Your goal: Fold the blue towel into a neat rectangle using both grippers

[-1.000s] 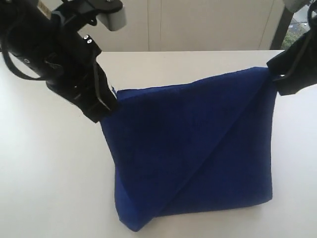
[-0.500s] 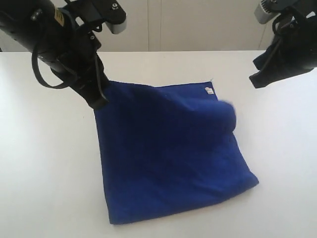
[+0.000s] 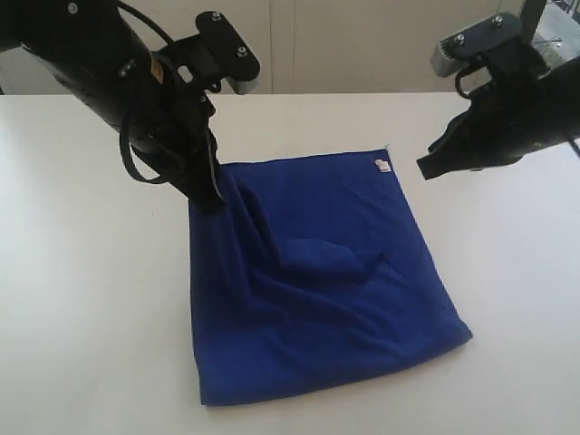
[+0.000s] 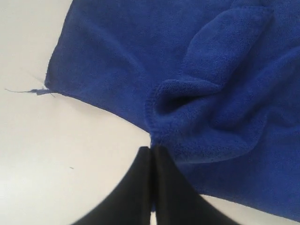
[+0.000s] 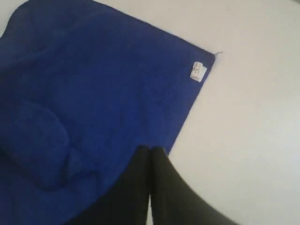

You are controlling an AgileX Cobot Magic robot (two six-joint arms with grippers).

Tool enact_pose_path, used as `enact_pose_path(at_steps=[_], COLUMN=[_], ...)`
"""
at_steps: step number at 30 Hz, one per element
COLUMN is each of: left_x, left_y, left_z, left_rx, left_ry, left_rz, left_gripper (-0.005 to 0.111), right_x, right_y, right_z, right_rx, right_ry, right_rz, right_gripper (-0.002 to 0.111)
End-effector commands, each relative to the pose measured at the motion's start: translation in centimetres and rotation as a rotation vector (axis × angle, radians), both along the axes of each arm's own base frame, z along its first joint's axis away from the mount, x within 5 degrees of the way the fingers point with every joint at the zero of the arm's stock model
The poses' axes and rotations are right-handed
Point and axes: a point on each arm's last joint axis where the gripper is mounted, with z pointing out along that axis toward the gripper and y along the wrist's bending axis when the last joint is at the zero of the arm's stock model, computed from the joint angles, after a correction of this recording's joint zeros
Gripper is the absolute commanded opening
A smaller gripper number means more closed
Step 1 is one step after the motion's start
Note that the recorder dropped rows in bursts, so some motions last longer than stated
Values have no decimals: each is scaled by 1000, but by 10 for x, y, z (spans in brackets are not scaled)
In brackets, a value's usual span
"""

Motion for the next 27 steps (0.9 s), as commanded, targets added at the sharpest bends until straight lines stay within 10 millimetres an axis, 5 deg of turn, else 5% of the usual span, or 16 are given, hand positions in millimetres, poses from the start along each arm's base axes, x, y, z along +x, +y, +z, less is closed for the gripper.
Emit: enact_pose_path(at_steps=[1,13,27], left_x=[-1,0,0], left_y=[-4,-9,-11], left_z=[-12,-25,-24], left_rx=[23,16,-1], left_ry=[64,138,137], left_rz=[7,18,21], left_gripper=[0,0,0], right_x=[6,46,45], right_y=[22,60,70], right_z=[-34,-101,-123], right_rx=[-25,258,347], right_ry=[113,396,531], right_rz=[134,40,70], right_gripper=[11,33,34])
